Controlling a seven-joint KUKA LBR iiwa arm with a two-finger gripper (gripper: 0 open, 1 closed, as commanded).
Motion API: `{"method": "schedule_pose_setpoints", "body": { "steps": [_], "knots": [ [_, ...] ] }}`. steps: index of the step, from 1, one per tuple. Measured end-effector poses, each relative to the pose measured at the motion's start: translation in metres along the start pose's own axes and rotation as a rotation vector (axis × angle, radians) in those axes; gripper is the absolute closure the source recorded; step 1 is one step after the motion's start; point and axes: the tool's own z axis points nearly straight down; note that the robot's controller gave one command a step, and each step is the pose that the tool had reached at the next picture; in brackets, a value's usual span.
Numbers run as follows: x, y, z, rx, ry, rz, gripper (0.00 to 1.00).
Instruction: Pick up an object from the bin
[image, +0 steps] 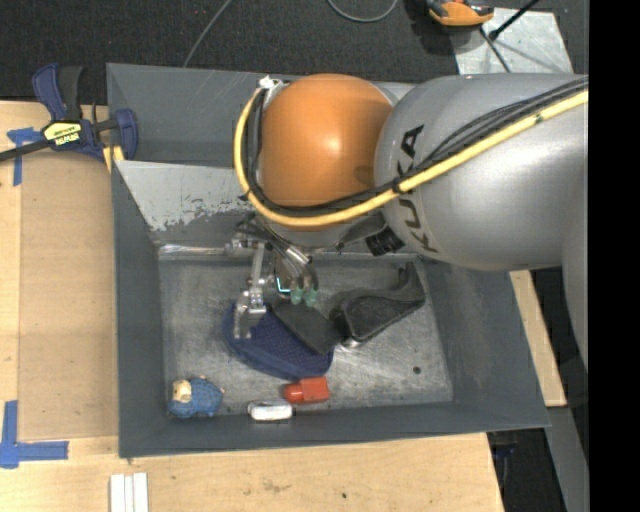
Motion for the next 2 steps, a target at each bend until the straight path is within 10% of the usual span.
{"method": "schedule_pose_setpoints", "body": {
  "steps": [1, 2],
  "knots": [
    [-0.006, -0.027, 0.157, -0.002, -0.013, -0.279, 0.0],
    [0.032, -0.008, 0.156, -0.001, -0.02, -0.353, 0.0]
  ]
}}
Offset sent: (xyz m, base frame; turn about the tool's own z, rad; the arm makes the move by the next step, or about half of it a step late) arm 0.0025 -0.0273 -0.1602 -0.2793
